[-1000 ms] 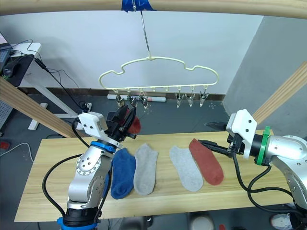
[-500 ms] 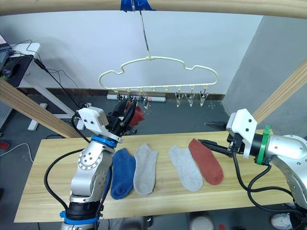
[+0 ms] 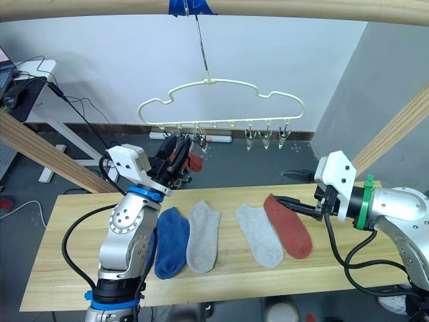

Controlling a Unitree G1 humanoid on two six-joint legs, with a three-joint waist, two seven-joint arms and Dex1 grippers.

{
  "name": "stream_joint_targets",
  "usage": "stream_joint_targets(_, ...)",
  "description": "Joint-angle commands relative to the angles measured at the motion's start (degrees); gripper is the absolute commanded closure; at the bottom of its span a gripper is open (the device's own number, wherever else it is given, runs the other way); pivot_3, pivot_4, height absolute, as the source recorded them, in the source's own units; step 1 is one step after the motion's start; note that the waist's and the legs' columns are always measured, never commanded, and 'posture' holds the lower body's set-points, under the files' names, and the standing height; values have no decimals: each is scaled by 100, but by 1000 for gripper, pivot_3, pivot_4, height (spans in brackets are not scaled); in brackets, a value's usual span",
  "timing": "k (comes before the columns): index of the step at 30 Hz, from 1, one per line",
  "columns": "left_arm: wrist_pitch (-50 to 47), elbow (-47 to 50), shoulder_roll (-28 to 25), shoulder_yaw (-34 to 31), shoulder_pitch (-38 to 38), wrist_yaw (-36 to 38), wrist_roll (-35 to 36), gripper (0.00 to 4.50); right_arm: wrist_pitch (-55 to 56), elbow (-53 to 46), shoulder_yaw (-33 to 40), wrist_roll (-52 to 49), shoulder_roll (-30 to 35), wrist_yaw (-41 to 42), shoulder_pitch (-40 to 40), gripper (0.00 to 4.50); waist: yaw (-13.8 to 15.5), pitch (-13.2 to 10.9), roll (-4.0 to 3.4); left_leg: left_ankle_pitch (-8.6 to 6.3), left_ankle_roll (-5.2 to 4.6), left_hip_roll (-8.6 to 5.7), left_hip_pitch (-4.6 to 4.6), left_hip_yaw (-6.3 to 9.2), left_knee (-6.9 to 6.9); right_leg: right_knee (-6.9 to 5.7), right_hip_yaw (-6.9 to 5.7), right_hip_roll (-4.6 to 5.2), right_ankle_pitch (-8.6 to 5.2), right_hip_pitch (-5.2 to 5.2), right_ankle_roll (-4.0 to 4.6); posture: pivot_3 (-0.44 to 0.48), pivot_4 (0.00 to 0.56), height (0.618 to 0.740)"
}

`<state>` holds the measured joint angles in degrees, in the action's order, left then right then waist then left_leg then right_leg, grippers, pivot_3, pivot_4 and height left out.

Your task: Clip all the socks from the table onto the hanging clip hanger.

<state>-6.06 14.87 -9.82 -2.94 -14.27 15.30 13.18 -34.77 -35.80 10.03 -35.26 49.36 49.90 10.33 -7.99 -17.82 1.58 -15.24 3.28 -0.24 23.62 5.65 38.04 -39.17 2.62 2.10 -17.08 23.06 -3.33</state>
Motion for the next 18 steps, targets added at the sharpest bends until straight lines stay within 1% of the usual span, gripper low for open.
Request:
stream_joint_targets(1,16,233,14,-32,-70,-50,32,3126,12,-161,79,-100,44,-16,54,1675,0,0,0,0,0,0,0,0,0,0,0,0,0,0,0,-294,315,740)
stream_joint_targets(18,25,152,27,-17,-124,-52,24,3126,-34,-192,62,-84,32,-58,25,1675,0,0,0,0,0,0,1,0,1,0,0,0,0,0,0,-295,317,740)
